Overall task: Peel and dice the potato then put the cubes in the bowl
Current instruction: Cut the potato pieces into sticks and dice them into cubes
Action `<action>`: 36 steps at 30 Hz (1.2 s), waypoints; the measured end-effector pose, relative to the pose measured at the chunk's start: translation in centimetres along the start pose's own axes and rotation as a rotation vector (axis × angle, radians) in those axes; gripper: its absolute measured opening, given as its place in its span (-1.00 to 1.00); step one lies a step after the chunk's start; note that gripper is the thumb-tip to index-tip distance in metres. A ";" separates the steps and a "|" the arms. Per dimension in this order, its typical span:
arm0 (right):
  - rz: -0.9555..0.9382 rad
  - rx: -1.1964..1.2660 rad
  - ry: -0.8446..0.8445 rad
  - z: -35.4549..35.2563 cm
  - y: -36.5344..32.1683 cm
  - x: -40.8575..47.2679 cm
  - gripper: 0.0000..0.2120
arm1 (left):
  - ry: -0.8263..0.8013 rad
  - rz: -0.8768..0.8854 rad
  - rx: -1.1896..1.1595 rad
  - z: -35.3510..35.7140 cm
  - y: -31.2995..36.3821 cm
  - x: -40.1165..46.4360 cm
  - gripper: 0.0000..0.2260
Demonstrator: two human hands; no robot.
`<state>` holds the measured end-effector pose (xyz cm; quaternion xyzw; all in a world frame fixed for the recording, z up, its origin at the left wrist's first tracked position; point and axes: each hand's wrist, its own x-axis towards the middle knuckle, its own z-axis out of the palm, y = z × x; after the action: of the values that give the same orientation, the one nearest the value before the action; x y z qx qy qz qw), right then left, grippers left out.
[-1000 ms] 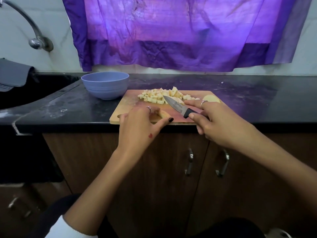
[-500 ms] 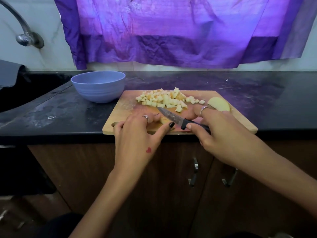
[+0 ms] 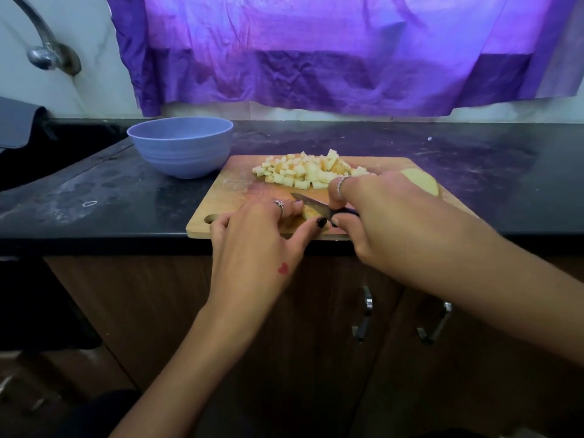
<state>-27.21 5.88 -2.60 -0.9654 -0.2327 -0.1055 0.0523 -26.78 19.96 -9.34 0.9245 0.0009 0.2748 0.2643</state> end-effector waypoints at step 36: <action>0.090 0.423 0.184 0.7 1.3 -4.6 -0.78 | -0.023 -0.014 0.034 -0.3 0.0 -0.2 -0.58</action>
<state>-30.50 2.82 -4.42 -0.9287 -0.2007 -0.1396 0.2790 -27.10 20.14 -9.21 0.9319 0.0091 0.2620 0.2506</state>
